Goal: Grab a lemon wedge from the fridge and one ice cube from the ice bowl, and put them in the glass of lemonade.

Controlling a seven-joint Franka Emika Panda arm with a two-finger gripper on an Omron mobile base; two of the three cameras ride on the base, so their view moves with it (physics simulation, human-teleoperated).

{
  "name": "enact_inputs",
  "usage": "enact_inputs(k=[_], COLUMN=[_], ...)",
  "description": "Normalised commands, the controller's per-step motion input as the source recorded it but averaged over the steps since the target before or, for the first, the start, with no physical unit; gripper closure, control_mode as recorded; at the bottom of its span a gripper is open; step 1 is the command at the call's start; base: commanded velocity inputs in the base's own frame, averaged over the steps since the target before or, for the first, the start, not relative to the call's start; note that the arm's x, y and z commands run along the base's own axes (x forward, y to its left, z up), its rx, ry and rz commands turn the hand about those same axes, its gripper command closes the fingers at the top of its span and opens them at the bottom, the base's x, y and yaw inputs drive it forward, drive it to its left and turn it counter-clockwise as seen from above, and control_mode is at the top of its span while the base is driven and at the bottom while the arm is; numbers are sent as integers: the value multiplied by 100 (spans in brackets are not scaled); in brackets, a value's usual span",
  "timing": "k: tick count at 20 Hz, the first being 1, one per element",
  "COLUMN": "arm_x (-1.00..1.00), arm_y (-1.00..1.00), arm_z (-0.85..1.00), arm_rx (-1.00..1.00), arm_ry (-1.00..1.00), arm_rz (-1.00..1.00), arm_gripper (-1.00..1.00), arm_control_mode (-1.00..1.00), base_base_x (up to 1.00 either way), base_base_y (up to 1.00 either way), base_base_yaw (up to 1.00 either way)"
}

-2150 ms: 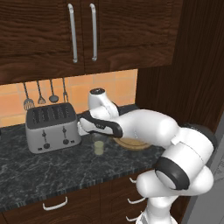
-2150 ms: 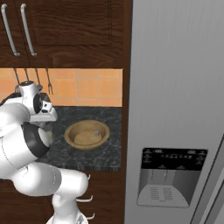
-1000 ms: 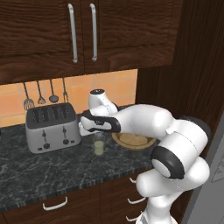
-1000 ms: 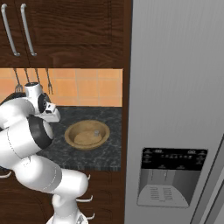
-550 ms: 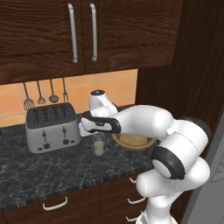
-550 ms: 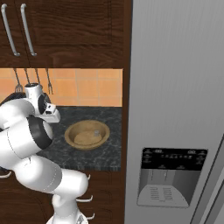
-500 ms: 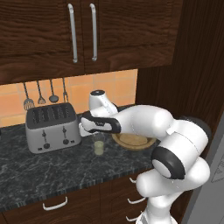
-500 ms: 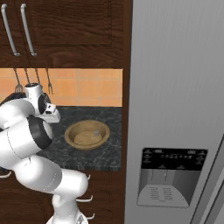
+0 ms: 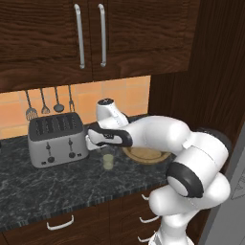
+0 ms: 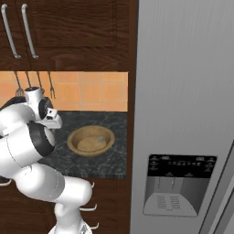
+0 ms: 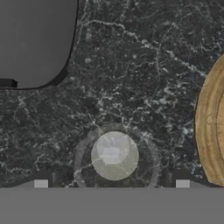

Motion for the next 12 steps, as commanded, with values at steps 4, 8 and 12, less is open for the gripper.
enact_inputs(k=[4, 8, 12], arm_x=[-24, -12, -8], arm_y=[-1, -4, 0], arm_z=[5, 9, 9], arm_rx=[4, 8, 4], arm_ry=[-11, -18, -13], arm_rz=[0, 0, 0], arm_gripper=[-100, -100, -100], arm_control_mode=[-100, -100, -100], base_base_x=[0, 0, 0], base_base_y=[0, 0, 0], base_base_yaw=[0, 0, 0])
